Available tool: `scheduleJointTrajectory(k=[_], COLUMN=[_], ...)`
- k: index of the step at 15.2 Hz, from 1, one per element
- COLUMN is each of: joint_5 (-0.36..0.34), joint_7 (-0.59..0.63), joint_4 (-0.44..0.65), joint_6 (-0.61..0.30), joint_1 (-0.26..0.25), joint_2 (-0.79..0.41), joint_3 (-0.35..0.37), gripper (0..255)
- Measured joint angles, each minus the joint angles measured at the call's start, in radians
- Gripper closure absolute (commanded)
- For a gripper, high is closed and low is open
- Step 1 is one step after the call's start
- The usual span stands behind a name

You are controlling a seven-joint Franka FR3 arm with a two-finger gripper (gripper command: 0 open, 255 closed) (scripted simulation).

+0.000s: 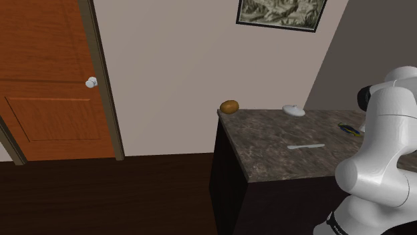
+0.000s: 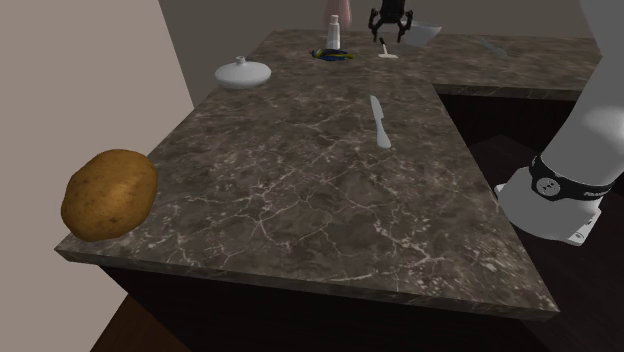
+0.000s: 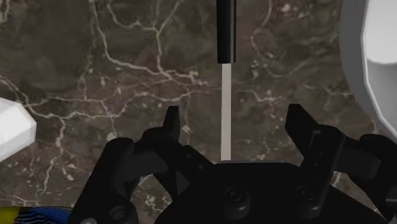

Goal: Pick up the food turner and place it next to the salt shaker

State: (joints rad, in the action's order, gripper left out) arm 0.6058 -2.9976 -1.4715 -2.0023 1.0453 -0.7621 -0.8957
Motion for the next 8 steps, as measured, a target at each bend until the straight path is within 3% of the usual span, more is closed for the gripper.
scheduleJointTrajectory(k=[8], joint_5=[-0.04], joint_7=[0.023], joint_4=[0.044], joint_6=[0.082], joint_1=[-0.012], joint_2=[0.05], joint_3=[-0.033], gripper=[0])
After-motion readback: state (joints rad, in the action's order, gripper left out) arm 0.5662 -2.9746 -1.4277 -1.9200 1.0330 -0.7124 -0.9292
